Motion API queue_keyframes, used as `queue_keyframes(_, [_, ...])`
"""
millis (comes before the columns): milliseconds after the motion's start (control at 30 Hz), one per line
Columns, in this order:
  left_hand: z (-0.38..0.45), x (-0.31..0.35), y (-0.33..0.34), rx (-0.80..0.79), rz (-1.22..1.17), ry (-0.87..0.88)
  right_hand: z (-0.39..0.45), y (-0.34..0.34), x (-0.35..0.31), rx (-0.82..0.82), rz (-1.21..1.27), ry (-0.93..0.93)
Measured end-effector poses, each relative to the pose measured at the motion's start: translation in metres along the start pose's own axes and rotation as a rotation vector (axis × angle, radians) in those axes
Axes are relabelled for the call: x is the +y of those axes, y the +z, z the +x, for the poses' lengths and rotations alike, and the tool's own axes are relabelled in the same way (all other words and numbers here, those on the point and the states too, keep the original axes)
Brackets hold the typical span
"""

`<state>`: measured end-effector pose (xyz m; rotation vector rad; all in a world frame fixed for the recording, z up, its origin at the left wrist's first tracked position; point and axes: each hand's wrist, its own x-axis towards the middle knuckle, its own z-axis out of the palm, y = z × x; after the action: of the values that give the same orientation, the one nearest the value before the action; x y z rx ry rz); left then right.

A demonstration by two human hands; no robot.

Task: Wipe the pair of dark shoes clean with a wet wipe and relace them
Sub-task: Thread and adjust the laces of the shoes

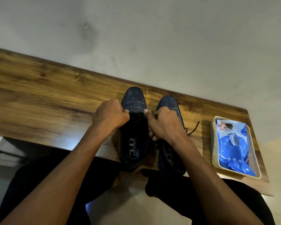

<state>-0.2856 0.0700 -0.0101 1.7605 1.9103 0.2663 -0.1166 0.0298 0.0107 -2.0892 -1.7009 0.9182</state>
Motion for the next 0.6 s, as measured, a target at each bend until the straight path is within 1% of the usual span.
queue_keyframes(100, [-0.001, 0.001, 0.003, -0.017, -0.004, -0.018, 0.004, 0.001, 0.002, -0.015, 0.024, 0.040])
queue_keyframes(200, [-0.003, 0.001, 0.003, -0.026, -0.005, -0.024, 0.007, 0.001, 0.005, -0.011, 0.104, 0.042])
queue_keyframes(333, [-0.004, 0.001, 0.004, -0.003, -0.049, -0.028, 0.009, 0.003, 0.006, 0.062, 0.159, 0.017])
queue_keyframes(367, [-0.003, 0.000, 0.005, 0.024, -0.089, -0.033, 0.010, 0.005, 0.006, 0.085, 0.203, 0.009])
queue_keyframes(433, [-0.002, -0.001, 0.006, 0.077, -0.169, -0.045, 0.011, 0.008, 0.006, 0.105, 0.390, 0.016])
queue_keyframes(500, [-0.002, -0.001, 0.007, 0.089, -0.211, -0.042, 0.013, 0.008, 0.007, 0.083, 0.572, 0.047])
queue_keyframes(533, [-0.003, 0.000, 0.008, 0.073, -0.201, -0.044, 0.013, 0.008, 0.008, 0.067, 0.609, 0.059])
queue_keyframes(600, [-0.004, 0.000, 0.010, 0.037, -0.144, -0.054, 0.014, 0.007, 0.009, 0.046, 0.603, 0.062])
